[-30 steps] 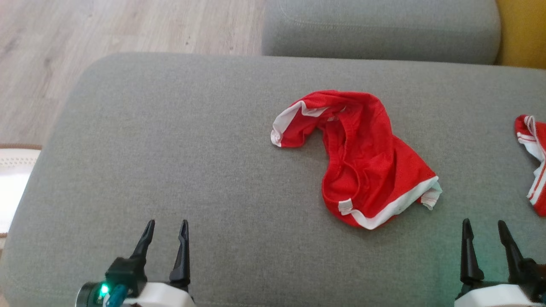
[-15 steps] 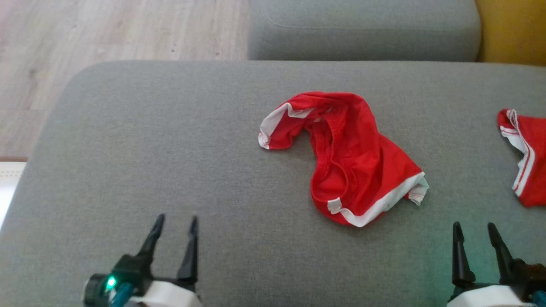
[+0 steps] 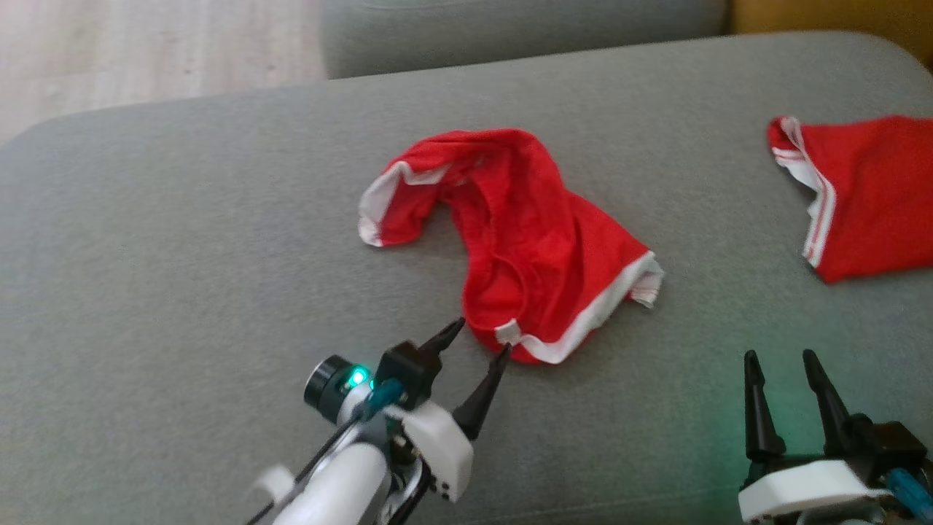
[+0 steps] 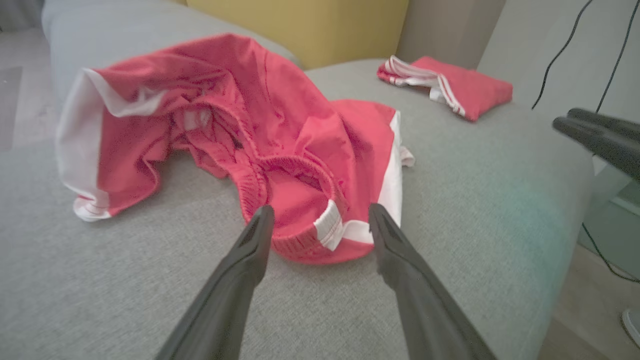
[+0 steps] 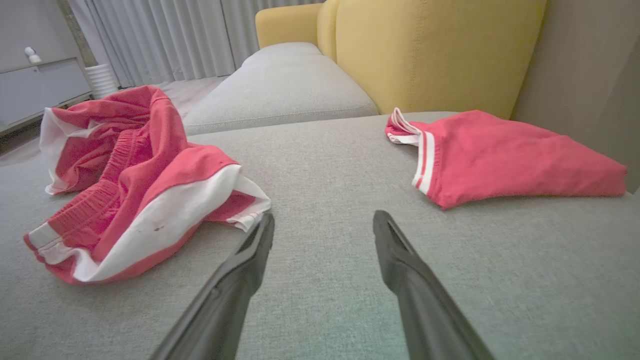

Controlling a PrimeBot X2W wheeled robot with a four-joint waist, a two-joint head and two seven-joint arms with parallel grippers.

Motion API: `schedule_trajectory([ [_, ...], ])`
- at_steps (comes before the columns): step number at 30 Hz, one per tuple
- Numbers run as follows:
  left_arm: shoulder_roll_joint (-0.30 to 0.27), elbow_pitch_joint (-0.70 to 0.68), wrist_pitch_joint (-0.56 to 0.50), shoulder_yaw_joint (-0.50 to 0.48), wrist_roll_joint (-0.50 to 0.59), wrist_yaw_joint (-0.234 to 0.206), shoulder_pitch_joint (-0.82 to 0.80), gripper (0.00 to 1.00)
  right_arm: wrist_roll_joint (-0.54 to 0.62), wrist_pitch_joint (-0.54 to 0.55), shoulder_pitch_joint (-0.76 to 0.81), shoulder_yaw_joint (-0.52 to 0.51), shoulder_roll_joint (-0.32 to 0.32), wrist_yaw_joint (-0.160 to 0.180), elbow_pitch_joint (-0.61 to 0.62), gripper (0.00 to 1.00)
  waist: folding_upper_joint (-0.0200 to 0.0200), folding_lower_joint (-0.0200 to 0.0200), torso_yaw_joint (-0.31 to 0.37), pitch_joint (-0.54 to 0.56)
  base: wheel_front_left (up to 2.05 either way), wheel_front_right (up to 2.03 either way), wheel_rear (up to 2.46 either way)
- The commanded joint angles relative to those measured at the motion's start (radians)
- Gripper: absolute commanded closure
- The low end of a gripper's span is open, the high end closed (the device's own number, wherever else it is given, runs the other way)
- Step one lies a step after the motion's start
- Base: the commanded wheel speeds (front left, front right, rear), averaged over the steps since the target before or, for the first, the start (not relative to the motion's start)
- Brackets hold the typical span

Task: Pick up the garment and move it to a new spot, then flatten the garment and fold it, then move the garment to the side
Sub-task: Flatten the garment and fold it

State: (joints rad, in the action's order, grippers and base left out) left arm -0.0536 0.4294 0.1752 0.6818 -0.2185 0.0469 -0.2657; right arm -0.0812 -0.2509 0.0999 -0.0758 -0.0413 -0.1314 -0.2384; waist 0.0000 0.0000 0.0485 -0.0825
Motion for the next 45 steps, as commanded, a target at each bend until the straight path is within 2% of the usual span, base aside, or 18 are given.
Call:
schedule_trajectory([
  [1, 0.003, -0.007, -0.004, -0.015, -0.017, -0.010, -0.065, 0.00, -0.006, -0.011, -0.040, 0.023, -0.009, 0.001, 0.027, 0.00, 0.0000, 0.0000, 0.030, -0.018, 0.00, 0.00, 0.00],
  [8, 0.003, 0.159, -0.026, 0.093, -0.111, -0.047, -0.201, 0.00, -0.017, -0.011, -0.055, 0.031, -0.009, 0.001, 0.020, 0.00, 0.0000, 0.0000, 0.081, -0.038, 0.00, 0.00, 0.00],
  [11, 0.003, 0.224, -0.043, 0.137, -0.147, -0.040, -0.240, 0.00, -0.019, -0.011, -0.060, 0.032, -0.009, 0.001, 0.015, 0.00, 0.0000, 0.0000, 0.091, -0.041, 0.00, 0.00, 0.00],
  [12, 0.003, 0.242, -0.051, 0.148, -0.163, -0.037, -0.249, 0.07, -0.020, -0.011, -0.062, 0.033, -0.009, 0.001, 0.013, 0.00, 0.0000, 0.0000, 0.093, -0.041, 0.00, 0.00, 0.00],
  [13, 0.003, 0.259, -0.061, 0.160, -0.179, -0.035, -0.257, 0.58, -0.020, -0.011, -0.063, 0.033, -0.009, 0.001, 0.012, 0.00, 0.0000, 0.0000, 0.095, -0.041, 0.00, 0.00, 0.00],
  [14, 0.003, 0.271, -0.068, 0.174, -0.192, -0.031, -0.265, 1.00, -0.021, -0.011, -0.063, 0.031, -0.009, 0.001, 0.011, 0.00, 0.0000, 0.0000, 0.095, -0.041, 0.00, 0.00, 0.00],
  [18, 0.003, 0.279, -0.085, 0.197, -0.266, -0.026, -0.283, 1.00, -0.022, -0.011, -0.060, 0.019, -0.009, 0.001, 0.012, 0.00, 0.0000, 0.0000, 0.087, -0.039, 0.00, 0.00, 0.00],
  [24, -0.001, 0.169, -0.138, 0.125, -0.411, -0.032, -0.302, 1.00, -0.023, -0.011, -0.052, -0.001, -0.009, 0.001, 0.016, 0.00, 0.0000, 0.0000, 0.061, -0.036, 0.00, 0.00, 0.00],
  [29, -0.081, -0.064, -0.233, 0.037, -0.497, -0.050, -0.318, 1.00, -0.032, -0.011, -0.064, 0.009, -0.009, 0.001, 0.014, 0.00, 0.0000, 0.0000, 0.057, -0.040, 0.00, 0.00, 0.00],
  [33, -0.149, -0.287, -0.357, -0.026, -0.556, -0.077, -0.372, 1.00, -0.044, -0.011, -0.084, 0.026, -0.009, 0.001, 0.010, 0.00, 0.0000, 0.0000, 0.068, -0.051, 0.00, 0.00, 0.00],
  [36, -0.196, -0.388, -0.450, -0.073, -0.583, -0.095, -0.454, 1.00, -0.055, -0.011, -0.098, 0.049, -0.009, 0.001, 0.004, 0.00, 0.0000, 0.0000, 0.089, -0.061, 0.00, 0.00, 0.00],
  [40, -0.223, -0.408, -0.508, -0.116, -0.593, -0.105, -0.557, 1.00, -0.069, -0.011, -0.113, 0.068, -0.009, 0.001, -0.005, 0.00, 0.0000, 0.0000, 0.116, -0.069, 0.00, 0.00, 0.00],
  [45, -0.240, -0.297, -0.543, -0.132, -0.554, -0.093, -0.727, 1.00, -0.093, -0.011, -0.136, 0.091, -0.009, 0.001, -0.021, 0.00, 0.0000, 0.0000, 0.169, -0.078, 0.00, 0.00, 0.00],
])
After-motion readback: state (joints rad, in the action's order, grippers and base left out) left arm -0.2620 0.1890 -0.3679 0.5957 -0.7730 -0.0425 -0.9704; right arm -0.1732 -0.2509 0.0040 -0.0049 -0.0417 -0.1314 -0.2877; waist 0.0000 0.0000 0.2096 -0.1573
